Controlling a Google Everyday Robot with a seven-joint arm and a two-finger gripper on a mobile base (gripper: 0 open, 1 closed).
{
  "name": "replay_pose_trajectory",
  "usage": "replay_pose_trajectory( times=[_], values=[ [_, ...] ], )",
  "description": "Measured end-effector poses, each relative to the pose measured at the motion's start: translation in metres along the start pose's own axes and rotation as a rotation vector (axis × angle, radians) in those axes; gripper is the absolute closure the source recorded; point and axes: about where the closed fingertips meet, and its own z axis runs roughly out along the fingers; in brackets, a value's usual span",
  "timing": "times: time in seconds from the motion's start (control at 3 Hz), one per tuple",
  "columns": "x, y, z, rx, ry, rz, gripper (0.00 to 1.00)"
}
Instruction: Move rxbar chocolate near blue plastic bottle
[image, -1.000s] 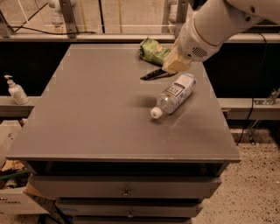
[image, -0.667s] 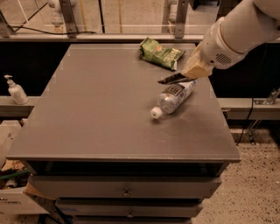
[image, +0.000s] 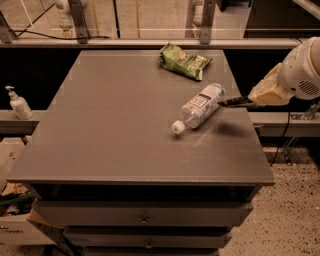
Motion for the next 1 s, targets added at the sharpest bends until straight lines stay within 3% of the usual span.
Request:
replay_pose_trajectory(
  times=[0.33, 0.67, 1.0],
  values=[
    [0.029, 0.006, -0.008, 0.007, 0.010, 0.045, 1.00],
    [0.031, 0.021, 0.005, -0.026, -0.004, 0.047, 1.00],
    [0.012, 0.035, 0.029, -0.072, -0.035, 0.022, 1.00]
  ],
)
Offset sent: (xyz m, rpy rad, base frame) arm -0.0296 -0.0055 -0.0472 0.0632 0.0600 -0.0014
